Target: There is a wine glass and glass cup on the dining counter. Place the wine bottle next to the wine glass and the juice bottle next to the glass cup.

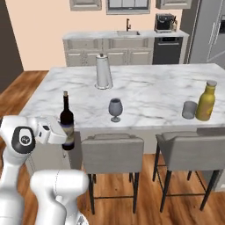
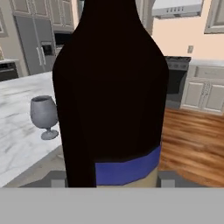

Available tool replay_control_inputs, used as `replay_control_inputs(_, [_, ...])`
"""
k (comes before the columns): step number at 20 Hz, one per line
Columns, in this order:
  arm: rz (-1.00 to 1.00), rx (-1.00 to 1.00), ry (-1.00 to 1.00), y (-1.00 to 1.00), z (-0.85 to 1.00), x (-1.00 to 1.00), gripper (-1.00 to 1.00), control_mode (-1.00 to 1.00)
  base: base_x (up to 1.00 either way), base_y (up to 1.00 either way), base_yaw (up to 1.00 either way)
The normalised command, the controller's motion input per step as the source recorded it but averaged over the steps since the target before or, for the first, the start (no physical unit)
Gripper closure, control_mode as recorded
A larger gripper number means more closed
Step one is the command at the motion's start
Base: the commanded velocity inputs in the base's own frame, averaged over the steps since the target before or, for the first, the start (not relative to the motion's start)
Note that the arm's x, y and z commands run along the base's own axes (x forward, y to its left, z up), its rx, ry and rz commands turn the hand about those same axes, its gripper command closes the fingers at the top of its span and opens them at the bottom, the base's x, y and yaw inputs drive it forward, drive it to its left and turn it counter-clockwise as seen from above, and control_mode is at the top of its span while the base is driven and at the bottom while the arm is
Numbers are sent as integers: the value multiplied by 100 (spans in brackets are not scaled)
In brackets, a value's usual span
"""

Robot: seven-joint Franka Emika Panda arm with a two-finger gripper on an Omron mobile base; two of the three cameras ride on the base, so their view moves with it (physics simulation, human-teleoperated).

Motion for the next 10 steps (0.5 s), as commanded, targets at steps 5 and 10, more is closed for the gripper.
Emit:
replay_control_inputs(5, [0,0,0,0,0,0,100,100,64,27,13])
replay_control_inputs(10, [0,0,0,0,0,0,100,100,59,20,17])
